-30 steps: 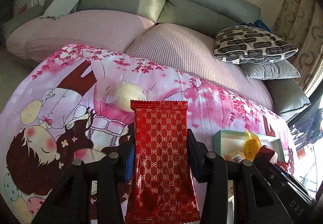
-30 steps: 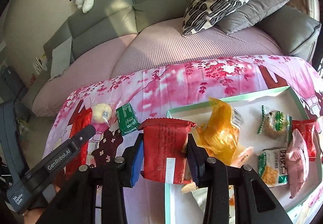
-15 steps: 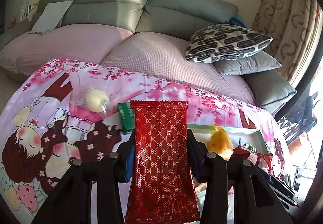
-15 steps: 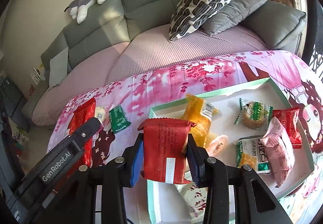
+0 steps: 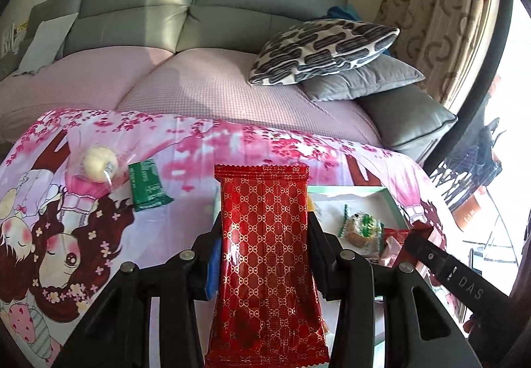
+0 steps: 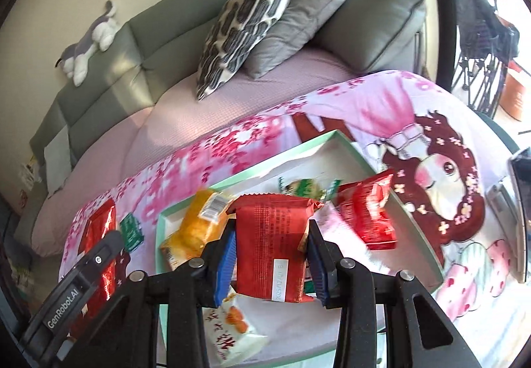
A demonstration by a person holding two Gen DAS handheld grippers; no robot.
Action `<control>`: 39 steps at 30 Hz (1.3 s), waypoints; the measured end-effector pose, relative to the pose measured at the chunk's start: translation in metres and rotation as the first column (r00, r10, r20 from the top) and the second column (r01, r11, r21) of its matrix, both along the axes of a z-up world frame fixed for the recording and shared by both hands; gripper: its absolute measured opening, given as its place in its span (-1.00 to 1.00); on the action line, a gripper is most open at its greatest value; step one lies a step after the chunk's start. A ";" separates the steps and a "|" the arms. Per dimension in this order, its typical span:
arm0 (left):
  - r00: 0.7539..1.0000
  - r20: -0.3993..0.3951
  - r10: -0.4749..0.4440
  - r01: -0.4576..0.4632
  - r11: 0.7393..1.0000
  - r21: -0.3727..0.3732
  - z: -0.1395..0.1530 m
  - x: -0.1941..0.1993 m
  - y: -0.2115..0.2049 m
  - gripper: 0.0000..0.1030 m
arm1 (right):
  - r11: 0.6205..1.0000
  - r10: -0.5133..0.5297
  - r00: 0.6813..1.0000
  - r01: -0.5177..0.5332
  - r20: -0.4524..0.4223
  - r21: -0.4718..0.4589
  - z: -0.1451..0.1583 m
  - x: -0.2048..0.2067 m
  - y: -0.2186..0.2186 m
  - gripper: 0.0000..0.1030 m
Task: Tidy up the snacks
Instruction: 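Carry the red patterned packet with the left tool over the tray while the right tool carries the red wafer, then open the left tool to drop the red packet in the tray while the right tool releases the wafer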
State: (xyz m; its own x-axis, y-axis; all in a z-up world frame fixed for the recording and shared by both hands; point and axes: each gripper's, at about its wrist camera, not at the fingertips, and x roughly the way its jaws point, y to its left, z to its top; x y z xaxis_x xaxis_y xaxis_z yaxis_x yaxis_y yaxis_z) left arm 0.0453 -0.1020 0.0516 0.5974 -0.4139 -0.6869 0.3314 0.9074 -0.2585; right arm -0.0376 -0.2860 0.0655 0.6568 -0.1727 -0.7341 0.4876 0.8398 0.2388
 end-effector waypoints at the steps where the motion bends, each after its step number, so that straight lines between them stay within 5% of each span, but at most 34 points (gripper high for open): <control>1: 1.000 -0.003 -0.008 0.008 1.000 -0.001 0.000 -0.001 -0.003 -0.12 | 1.000 -0.009 1.000 0.009 0.002 -0.002 0.001 -0.002 -0.004 -0.19; 39: 0.975 -0.192 -0.113 0.126 0.990 0.059 -0.054 -0.003 -0.043 -0.12 | 0.998 0.056 0.991 -0.053 -0.120 0.032 -0.036 0.017 0.001 -0.18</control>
State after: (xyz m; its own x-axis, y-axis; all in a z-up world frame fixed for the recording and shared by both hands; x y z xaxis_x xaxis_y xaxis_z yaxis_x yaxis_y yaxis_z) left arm 0.0426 -0.1454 -0.0024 0.4043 -0.4211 -0.8119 0.3903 0.8822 -0.2632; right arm -0.0205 -0.2853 0.0295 0.5711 -0.1164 -0.8126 0.4679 0.8595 0.2058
